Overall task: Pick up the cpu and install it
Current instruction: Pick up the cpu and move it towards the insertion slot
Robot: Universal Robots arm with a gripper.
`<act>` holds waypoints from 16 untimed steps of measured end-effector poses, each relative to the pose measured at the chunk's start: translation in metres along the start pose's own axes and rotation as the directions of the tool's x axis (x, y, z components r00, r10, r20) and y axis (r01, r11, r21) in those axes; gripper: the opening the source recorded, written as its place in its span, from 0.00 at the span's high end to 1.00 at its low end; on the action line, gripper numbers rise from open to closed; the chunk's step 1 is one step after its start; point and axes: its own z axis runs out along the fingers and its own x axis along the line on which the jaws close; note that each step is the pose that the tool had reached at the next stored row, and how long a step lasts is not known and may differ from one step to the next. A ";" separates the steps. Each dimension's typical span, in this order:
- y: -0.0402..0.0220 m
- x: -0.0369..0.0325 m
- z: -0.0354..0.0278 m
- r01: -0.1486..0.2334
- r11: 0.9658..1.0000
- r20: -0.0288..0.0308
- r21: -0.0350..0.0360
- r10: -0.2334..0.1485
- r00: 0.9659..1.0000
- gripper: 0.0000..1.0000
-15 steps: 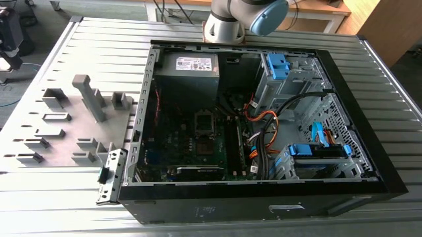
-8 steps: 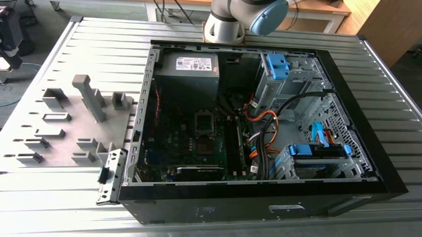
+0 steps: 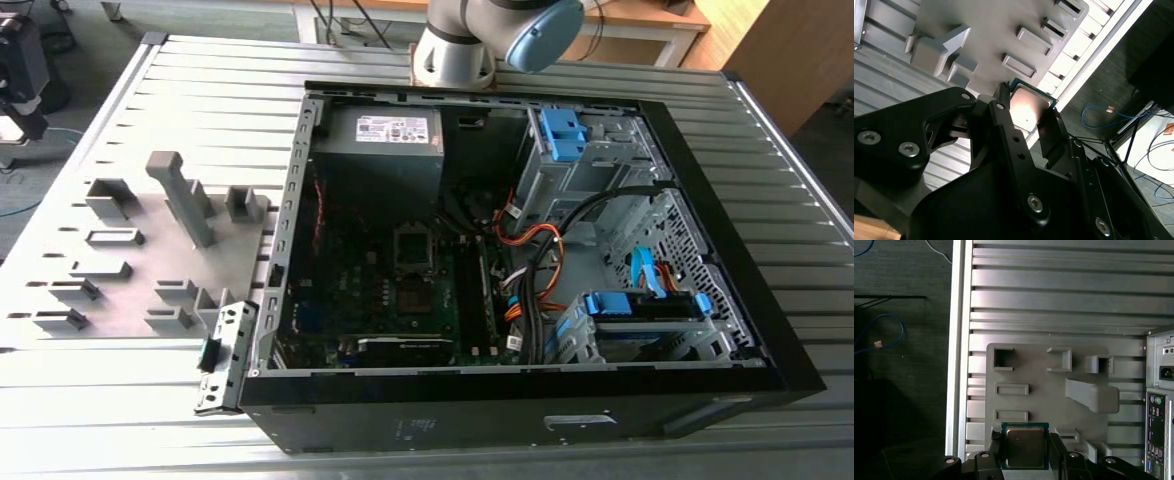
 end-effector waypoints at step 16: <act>-0.0004 -0.0282 0.0002 0.000 1.000 0.000 0.000 0.000 1.000 0.53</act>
